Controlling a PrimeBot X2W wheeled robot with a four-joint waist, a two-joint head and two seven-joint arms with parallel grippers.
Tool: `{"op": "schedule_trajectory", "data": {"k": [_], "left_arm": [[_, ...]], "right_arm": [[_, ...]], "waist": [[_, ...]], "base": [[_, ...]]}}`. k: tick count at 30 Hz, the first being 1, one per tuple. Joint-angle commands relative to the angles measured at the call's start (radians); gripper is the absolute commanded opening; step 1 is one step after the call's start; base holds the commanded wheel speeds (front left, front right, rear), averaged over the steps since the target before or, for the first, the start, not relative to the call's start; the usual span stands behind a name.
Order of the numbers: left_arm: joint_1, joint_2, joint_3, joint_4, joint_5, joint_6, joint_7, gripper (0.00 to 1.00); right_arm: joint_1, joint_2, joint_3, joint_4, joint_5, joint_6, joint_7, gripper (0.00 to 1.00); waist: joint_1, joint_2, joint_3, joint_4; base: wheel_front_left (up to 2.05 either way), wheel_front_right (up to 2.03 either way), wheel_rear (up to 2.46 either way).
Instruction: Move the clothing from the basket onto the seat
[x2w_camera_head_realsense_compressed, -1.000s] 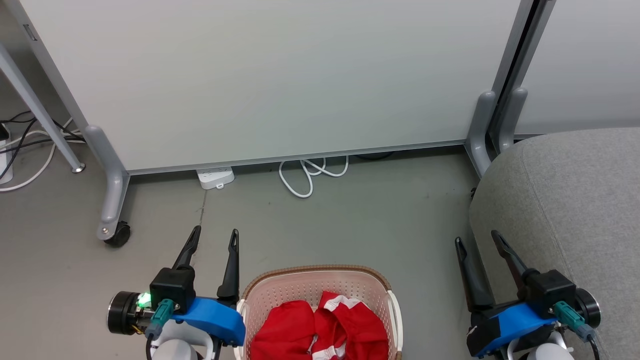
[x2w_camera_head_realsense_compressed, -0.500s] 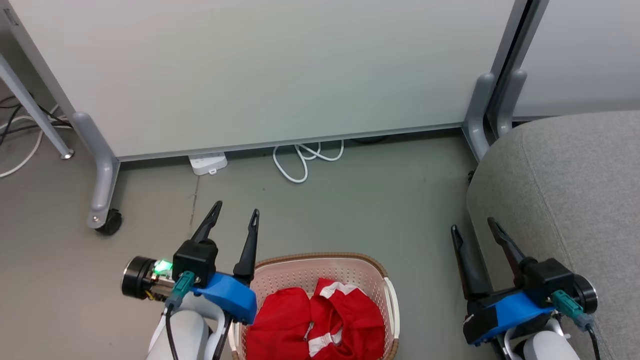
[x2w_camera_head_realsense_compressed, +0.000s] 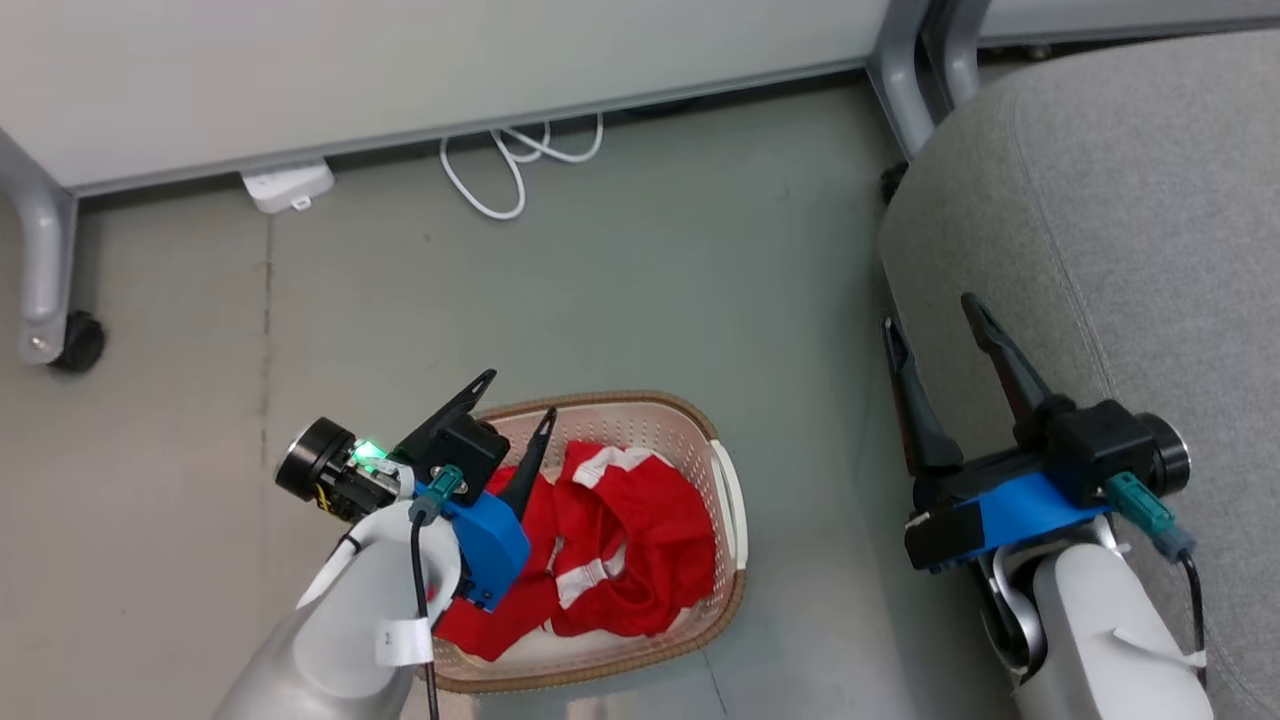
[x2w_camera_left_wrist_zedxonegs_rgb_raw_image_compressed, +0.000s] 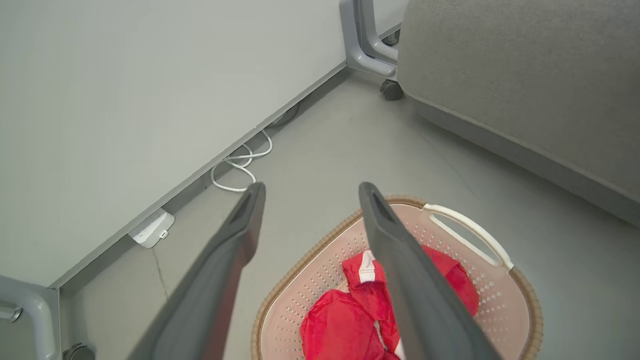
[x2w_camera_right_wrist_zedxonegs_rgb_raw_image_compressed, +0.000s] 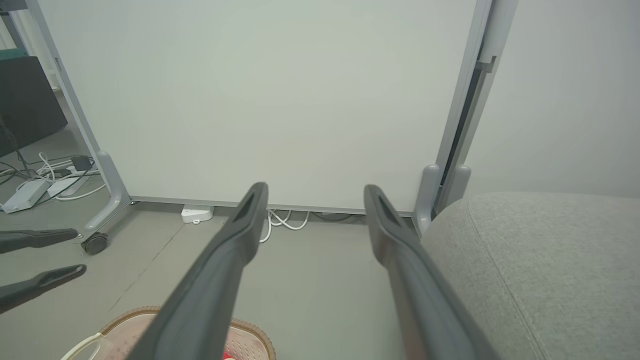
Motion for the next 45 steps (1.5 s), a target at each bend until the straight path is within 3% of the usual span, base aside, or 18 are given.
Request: {"op": "schedule_trajectory", "data": {"k": [1,8,16,24,37,42,43,44,45], "left_arm": [[-0.036,0.016,-0.024,0.029,-0.008,-0.001,-0.003,1.0],[-0.168,0.047,-0.22,0.233,-0.05,-0.001,0.006,1.0],[-0.283,0.062,-0.411,0.388,-0.09,-0.001,0.093,1.0],[-0.354,0.102,-0.566,0.438,-0.129,-0.001,0.191,1.0],[-0.458,0.179,-0.727,0.463,-0.208,-0.001,0.373,1.0],[-0.491,0.173,-0.754,0.465,-0.214,-0.001,0.43,1.0],[-0.493,0.169,-0.759,0.465,-0.213,-0.001,0.443,0.66],[-0.495,0.165,-0.761,0.466,-0.215,-0.001,0.455,0.13],[-0.494,0.159,-0.764,0.465,-0.219,-0.001,0.468,0.0]], "right_arm": [[-0.027,-0.004,0.003,-0.007,0.005,0.0,-0.004,1.0],[-0.11,-0.003,0.019,-0.036,0.021,0.0,-0.004,1.0],[-0.184,-0.003,0.025,-0.065,0.024,0.0,-0.004,1.0],[-0.24,-0.003,0.017,-0.096,0.016,0.0,-0.004,1.0],[-0.28,-0.003,0.021,-0.147,0.037,0.0,-0.004,1.0],[-0.284,-0.003,0.011,-0.158,0.041,0.0,-0.004,1.0],[-0.283,-0.003,0.011,-0.158,0.04,0.0,-0.004,1.0],[-0.281,-0.003,0.009,-0.159,0.039,0.0,-0.004,1.0],[-0.28,-0.003,0.008,-0.158,0.038,0.0,-0.004,1.0]], "waist": [[-0.0001,0.0,0.088,-0.053],[-0.0001,0.0,0.235,-0.101],[-0.0001,0.0,0.385,-0.135],[-0.0001,0.0,0.515,-0.165],[-0.0001,0.0,0.666,-0.204],[-0.0001,0.0,0.688,-0.211],[-0.0001,0.0,0.689,-0.21],[-0.0001,0.0,0.689,-0.21],[-0.0001,0.0,0.687,-0.209]], "base": [[0.0,0.0,0.0],[0.0,0.0,0.0],[0.0,0.0,0.0],[0.0,0.0,0.0],[0.0,0.0,0.0],[0.0,0.0,0.0],[0.0,0.0,0.0],[0.0,0.0,0.0],[0.0,0.0,0.0]]}}
